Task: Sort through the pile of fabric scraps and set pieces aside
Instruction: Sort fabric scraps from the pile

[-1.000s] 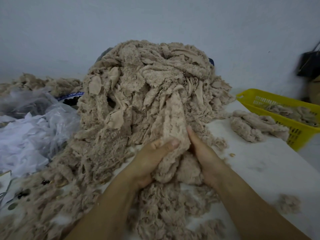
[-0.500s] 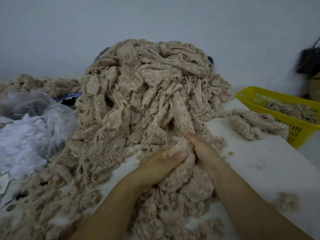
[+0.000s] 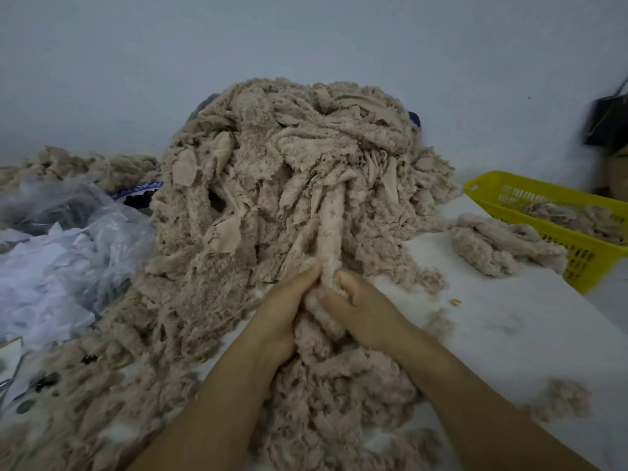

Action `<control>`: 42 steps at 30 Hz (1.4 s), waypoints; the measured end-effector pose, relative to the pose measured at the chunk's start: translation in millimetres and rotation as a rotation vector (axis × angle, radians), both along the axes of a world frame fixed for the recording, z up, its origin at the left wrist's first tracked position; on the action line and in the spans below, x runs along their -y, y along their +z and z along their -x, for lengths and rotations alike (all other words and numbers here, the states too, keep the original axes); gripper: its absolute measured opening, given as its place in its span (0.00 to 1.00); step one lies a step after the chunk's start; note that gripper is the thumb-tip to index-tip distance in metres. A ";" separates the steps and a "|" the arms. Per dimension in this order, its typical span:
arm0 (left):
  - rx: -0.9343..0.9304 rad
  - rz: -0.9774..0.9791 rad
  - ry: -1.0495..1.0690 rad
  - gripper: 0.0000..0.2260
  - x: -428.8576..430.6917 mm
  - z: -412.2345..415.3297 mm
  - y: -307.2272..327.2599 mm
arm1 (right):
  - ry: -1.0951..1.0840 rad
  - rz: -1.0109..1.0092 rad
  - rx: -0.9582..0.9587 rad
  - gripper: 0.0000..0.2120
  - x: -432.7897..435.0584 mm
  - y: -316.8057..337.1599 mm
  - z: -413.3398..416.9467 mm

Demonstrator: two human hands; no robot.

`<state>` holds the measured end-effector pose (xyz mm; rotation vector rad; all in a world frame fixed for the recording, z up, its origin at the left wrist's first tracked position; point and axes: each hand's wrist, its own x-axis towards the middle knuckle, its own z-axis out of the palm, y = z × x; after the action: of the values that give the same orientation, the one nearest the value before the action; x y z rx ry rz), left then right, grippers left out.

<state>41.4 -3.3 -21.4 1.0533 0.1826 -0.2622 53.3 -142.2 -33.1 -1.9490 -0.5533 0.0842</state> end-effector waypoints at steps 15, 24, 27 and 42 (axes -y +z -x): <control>-0.012 0.094 -0.025 0.09 1.1 -1.8 2.0 | -0.027 -0.452 -0.446 0.29 -3.5 -5.2 -0.5; 0.190 -0.202 -0.188 0.15 18.8 15.7 4.3 | -0.003 -0.897 -0.760 0.20 3.6 7.3 0.1; 0.203 -0.166 -0.127 0.14 12.0 11.8 5.7 | -0.129 -1.110 -0.813 0.19 11.7 10.7 -9.6; 0.202 0.000 0.093 0.23 -2.7 4.5 2.8 | -0.063 -0.285 -0.357 0.28 1.4 0.0 6.0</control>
<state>36.9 -0.6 -18.6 1.0607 0.0494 -0.0708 47.2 -143.6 -33.1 -1.6225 -0.2508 0.2916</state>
